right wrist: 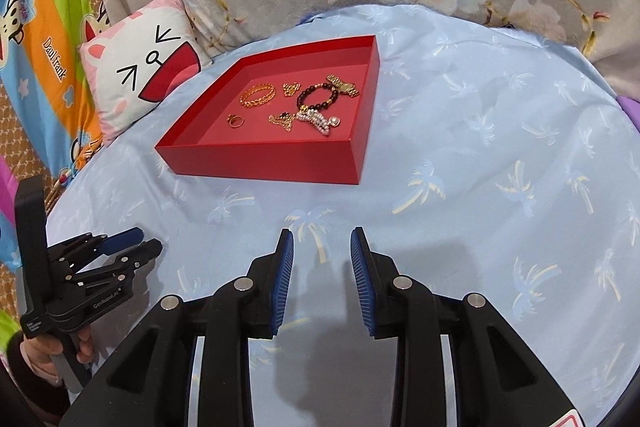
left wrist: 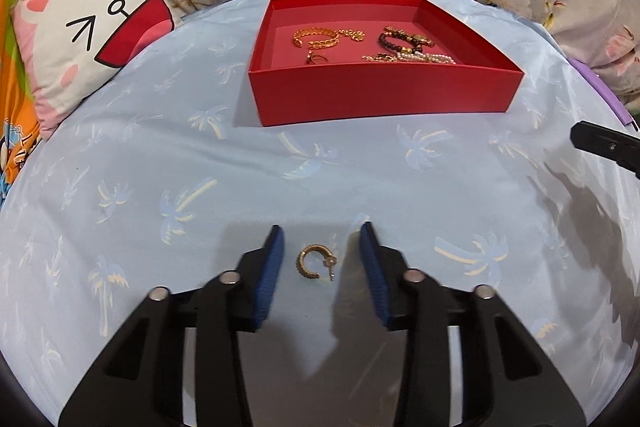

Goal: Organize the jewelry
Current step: 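Grasp the gold hoop earring on the table with the left tool, then carry the hoop earring with the left tool down into the red tray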

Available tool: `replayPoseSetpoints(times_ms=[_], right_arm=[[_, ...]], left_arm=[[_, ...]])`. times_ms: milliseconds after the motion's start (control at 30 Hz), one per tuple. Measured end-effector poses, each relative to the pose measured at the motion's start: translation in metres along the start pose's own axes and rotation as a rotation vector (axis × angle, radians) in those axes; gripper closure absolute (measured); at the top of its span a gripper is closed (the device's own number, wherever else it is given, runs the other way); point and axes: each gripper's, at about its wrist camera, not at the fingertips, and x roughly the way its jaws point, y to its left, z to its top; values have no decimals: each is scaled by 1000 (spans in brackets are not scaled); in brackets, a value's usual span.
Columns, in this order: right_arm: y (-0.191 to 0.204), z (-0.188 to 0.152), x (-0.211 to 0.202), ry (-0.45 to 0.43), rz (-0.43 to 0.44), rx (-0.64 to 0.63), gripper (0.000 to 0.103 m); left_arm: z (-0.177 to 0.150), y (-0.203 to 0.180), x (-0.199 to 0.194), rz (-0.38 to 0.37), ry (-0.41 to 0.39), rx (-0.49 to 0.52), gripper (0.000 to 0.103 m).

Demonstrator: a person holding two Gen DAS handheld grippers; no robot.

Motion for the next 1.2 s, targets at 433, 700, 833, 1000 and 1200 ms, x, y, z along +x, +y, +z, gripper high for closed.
replayPoseSetpoints(times_ms=[433,700,833,1000,1200], right_arm=[[29,-14,13,44,23,-64,73],[49,-28,24,83,37,-117,73],[52,-33,31,110,40,-128,73],[56,-35,33,100,0,-167,93],[51,-34,33,95,5,-142,103]], left_arm=[[-6,-5,-10,-90,-2,-25,86],[-1,2,-22,-101,-37,-56,86],[8,17,-28,-83,-59,-80,86],[13,20,-29,-81,-71,-84,86],[18,11,-25,-114,-71,-68,86]])
